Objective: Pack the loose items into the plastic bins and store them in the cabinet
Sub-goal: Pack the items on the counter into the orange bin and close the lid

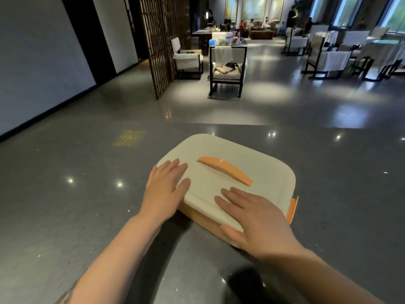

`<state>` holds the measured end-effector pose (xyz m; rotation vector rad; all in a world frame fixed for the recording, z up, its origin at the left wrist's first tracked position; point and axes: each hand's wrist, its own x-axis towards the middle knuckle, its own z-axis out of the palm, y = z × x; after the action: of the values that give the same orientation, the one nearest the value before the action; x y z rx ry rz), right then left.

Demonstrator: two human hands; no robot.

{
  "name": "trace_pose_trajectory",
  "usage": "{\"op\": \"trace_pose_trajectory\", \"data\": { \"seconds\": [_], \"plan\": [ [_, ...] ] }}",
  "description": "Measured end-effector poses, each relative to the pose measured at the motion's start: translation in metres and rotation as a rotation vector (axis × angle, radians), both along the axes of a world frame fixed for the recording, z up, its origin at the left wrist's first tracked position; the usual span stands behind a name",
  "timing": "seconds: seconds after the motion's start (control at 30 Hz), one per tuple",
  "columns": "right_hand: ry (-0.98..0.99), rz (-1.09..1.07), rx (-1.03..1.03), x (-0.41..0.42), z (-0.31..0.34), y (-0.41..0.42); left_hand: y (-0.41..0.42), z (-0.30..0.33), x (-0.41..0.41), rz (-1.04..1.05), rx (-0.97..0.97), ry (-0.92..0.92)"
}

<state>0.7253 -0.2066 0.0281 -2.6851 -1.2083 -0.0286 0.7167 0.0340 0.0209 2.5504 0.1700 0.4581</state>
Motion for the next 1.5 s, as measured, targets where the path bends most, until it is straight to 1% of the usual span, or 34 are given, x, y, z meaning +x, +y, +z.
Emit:
{"op": "trace_pose_trajectory", "data": {
  "seconds": [0.1,0.2,0.27,0.33,0.37,0.4,0.43,0.47,0.5,0.53,0.57,0.6,0.73,0.83,0.93,1.03,1.2,1.3,1.33,1.37,1.4,1.47,1.5],
  "plan": [
    [0.012,0.114,0.039,0.029,0.003,-0.045,-0.024,-0.001,-0.015,0.054,0.049,-0.026],
    [0.061,0.109,0.038,0.050,0.009,-0.079,-0.053,-0.002,-0.028,0.108,0.215,-0.035],
    [0.097,0.076,0.092,0.054,0.008,-0.086,-0.067,0.003,-0.024,0.106,0.259,-0.026],
    [0.087,-0.066,0.241,0.053,0.003,-0.085,-0.080,0.008,-0.010,0.040,0.250,-0.005],
    [0.040,-0.211,0.345,0.050,-0.001,-0.084,-0.088,0.010,0.000,-0.019,0.271,0.005],
    [0.014,-0.403,0.464,0.047,-0.006,-0.082,-0.098,0.010,0.011,-0.094,0.305,0.012],
    [0.090,-0.601,0.623,0.042,-0.011,-0.077,-0.108,0.011,0.022,-0.177,0.336,0.023],
    [0.274,-0.731,0.834,0.036,-0.015,-0.073,-0.119,0.011,0.032,-0.247,0.362,0.044],
    [0.492,-0.783,1.040,0.032,-0.020,-0.068,-0.128,0.011,0.040,-0.289,0.387,0.071],
    [0.657,-0.797,1.184,0.031,-0.025,-0.064,-0.135,0.011,0.046,-0.303,0.408,0.089],
    [0.750,-0.814,1.249,0.031,-0.026,-0.064,-0.139,0.011,0.050,-0.303,0.421,0.098],
    [0.778,-0.827,1.265,0.032,-0.026,-0.065,-0.140,0.011,0.051,-0.301,0.424,0.099],
    [0.657,-0.819,1.300,0.036,-0.026,-0.070,-0.139,0.010,0.043,-0.266,0.357,0.038],
    [0.619,-0.797,1.306,0.034,-0.027,-0.067,-0.139,0.010,0.040,-0.278,0.298,0.012],
    [0.558,-0.782,1.272,0.035,-0.029,-0.067,-0.138,0.009,0.041,-0.300,0.350,0.035],
    [0.447,-0.784,1.144,0.037,-0.029,-0.069,-0.138,0.007,0.044,-0.295,0.375,0.043],
    [0.337,-0.814,0.915,0.039,-0.018,-0.078,-0.139,0.006,0.043,-0.281,0.370,0.042],
    [0.246,-0.790,0.660,0.043,-0.010,-0.083,-0.139,0.006,0.044,-0.281,0.353,0.043],
    [0.237,-0.791,0.548,0.050,-0.006,-0.084,-0.140,0.006,0.045,-0.280,0.352,0.044],
    [0.270,-0.794,0.465,0.059,-0.001,-0.084,-0.140,0.006,0.046,-0.280,0.353,0.045],
    [0.346,-0.798,0.435,0.068,0.004,-0.083,-0.140,0.006,0.046,-0.279,0.358,0.044],
    [0.495,-0.804,0.476,0.082,0.011,-0.079,-0.139,0.006,0.046,-0.280,0.367,0.043],
    [0.518,-0.813,0.505,0.085,0.011,-0.076,-0.139,0.006,0.046,-0.283,0.370,0.048]
  ]
}}
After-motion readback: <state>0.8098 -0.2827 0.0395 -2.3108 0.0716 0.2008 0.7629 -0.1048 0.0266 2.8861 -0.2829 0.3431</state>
